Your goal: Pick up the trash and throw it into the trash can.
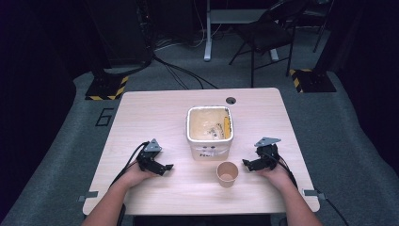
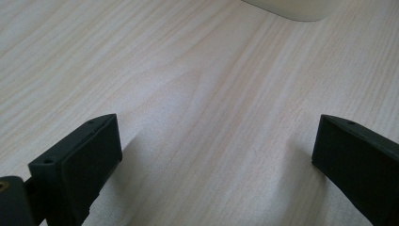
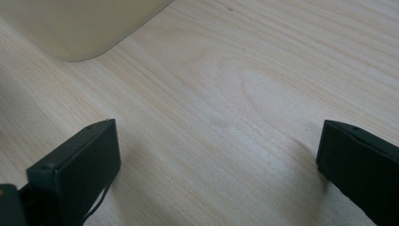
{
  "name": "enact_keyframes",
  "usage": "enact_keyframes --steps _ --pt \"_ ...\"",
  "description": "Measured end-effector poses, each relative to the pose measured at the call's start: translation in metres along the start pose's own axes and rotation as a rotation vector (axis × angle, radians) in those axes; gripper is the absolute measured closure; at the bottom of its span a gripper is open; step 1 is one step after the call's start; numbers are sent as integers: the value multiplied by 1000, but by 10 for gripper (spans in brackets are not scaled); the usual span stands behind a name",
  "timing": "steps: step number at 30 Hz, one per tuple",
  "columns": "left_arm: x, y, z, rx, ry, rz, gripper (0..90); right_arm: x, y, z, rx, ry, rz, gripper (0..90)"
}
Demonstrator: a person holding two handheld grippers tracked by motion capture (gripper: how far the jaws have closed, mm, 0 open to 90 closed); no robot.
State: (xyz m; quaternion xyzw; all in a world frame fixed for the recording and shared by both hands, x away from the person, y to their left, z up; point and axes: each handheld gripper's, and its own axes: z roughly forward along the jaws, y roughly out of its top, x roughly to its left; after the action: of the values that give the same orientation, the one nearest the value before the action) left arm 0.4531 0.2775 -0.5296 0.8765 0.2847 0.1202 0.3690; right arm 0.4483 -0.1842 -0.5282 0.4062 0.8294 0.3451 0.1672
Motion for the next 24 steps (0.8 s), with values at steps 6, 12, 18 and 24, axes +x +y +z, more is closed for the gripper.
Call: enact_keyframes --steps 6,12,18,24 --pt "0 0 0 0 0 0 19 -2 0 -2 15 1 -10 9" --pt "0 0 0 0 0 -1 19 -4 0 -7 24 3 -5 102" --pt "0 0 0 0 0 0 19 -6 1 -11 39 0 -2 160" --pt "0 0 0 0 0 0 19 -5 3 -14 64 -1 11 199"
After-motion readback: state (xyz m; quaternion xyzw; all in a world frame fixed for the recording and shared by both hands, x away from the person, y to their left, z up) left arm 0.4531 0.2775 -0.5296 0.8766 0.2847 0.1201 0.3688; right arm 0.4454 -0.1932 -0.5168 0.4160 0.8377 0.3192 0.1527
